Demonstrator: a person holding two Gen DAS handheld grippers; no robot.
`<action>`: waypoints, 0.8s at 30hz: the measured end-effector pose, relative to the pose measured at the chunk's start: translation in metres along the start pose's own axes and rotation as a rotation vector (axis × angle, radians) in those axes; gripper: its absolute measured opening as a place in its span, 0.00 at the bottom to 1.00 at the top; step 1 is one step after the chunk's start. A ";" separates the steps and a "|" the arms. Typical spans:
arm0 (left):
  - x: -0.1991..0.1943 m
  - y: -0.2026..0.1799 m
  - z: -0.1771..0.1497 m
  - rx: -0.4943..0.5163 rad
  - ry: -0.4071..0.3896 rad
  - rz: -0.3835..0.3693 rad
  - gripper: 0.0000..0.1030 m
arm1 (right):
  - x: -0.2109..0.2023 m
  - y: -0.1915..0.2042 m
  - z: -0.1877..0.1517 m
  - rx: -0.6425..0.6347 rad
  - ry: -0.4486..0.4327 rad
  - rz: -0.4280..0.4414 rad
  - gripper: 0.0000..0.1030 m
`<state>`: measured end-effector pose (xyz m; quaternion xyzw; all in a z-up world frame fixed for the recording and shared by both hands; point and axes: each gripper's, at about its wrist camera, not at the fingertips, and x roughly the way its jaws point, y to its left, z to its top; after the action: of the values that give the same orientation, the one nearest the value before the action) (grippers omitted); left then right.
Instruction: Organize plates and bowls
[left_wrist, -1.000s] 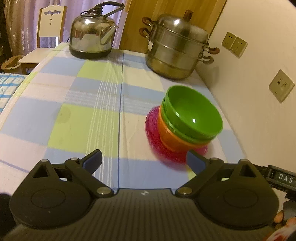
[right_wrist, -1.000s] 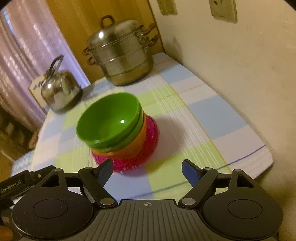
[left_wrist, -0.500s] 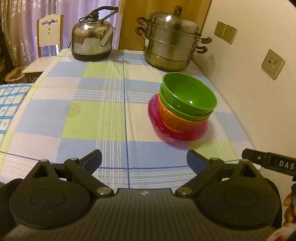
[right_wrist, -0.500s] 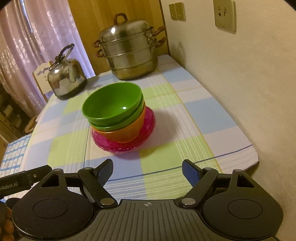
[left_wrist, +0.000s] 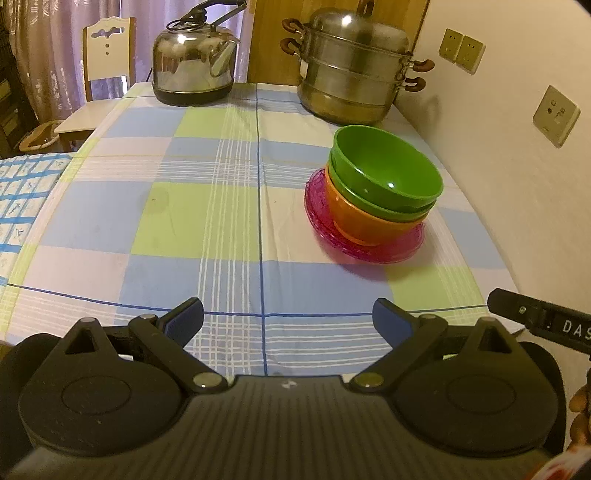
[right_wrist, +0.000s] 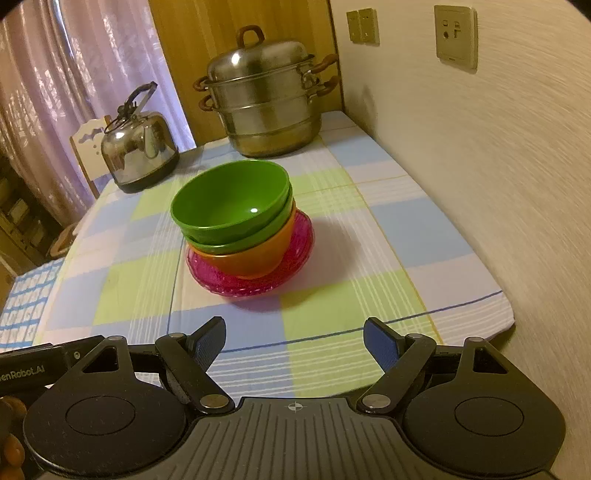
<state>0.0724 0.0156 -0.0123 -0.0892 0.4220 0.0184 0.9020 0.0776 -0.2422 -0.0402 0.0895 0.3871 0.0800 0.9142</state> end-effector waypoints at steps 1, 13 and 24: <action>0.001 0.000 0.000 0.002 0.000 0.002 0.94 | 0.001 0.001 0.000 -0.001 0.003 0.001 0.79; 0.007 -0.001 -0.005 0.002 0.008 0.026 0.95 | 0.007 0.006 -0.003 -0.010 0.018 0.007 0.79; 0.007 -0.003 -0.006 0.025 0.004 0.022 0.95 | 0.007 0.010 -0.006 -0.043 0.010 -0.003 0.79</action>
<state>0.0727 0.0116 -0.0215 -0.0734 0.4249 0.0231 0.9020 0.0775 -0.2309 -0.0465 0.0688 0.3900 0.0876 0.9141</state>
